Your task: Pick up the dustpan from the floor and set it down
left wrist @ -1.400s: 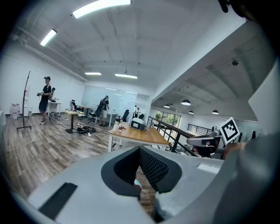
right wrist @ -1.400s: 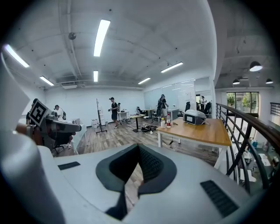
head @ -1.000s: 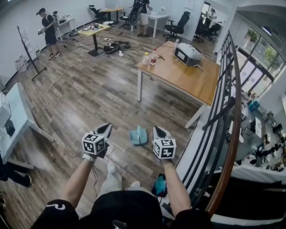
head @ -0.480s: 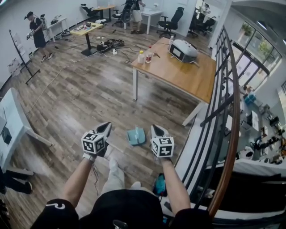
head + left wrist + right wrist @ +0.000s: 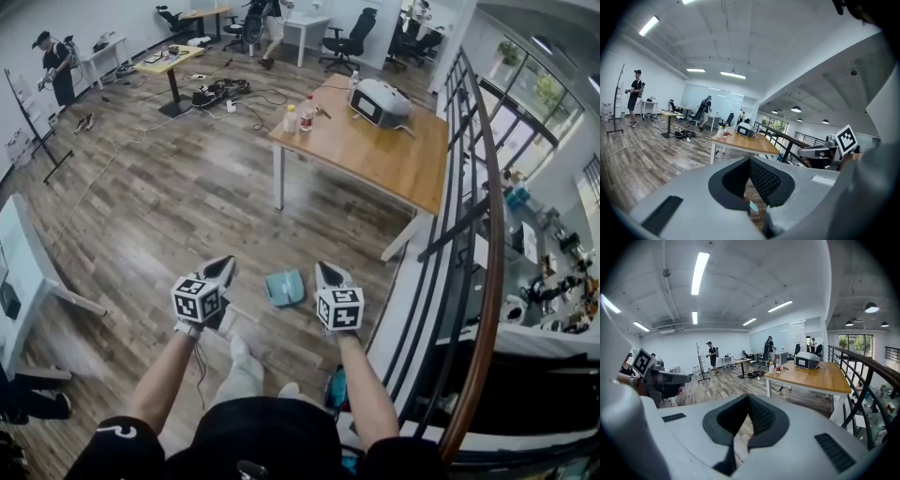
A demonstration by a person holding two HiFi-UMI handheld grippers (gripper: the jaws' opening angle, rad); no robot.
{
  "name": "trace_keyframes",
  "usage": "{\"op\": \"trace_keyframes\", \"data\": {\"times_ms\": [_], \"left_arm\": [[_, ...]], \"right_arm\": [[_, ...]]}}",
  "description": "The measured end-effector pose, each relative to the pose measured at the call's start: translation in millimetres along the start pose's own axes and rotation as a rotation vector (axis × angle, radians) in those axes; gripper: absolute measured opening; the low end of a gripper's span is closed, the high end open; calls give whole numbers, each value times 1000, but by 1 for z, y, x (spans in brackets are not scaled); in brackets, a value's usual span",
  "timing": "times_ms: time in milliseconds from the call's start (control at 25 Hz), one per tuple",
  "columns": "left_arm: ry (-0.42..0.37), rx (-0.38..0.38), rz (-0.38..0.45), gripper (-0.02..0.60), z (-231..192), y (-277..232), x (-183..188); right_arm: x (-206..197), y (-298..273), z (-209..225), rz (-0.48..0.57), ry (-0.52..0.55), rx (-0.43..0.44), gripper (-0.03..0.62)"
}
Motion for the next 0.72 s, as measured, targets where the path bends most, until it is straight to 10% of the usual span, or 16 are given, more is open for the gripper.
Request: {"op": "trace_keyframes", "data": {"times_ms": [720], "left_arm": [[22, 20, -91, -3, -60, -41, -34]], "right_arm": [[-33, -74, -2, -122, -16, -5, -3]]}}
Point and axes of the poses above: the fingertips, and each gripper's own axes: y backward along the fingers, z to its right, x out of its top, the point moved 7 cm from there along y, backward along the fingers, and after that the axes turned 7 degrees about x, right-handed, at the moved point
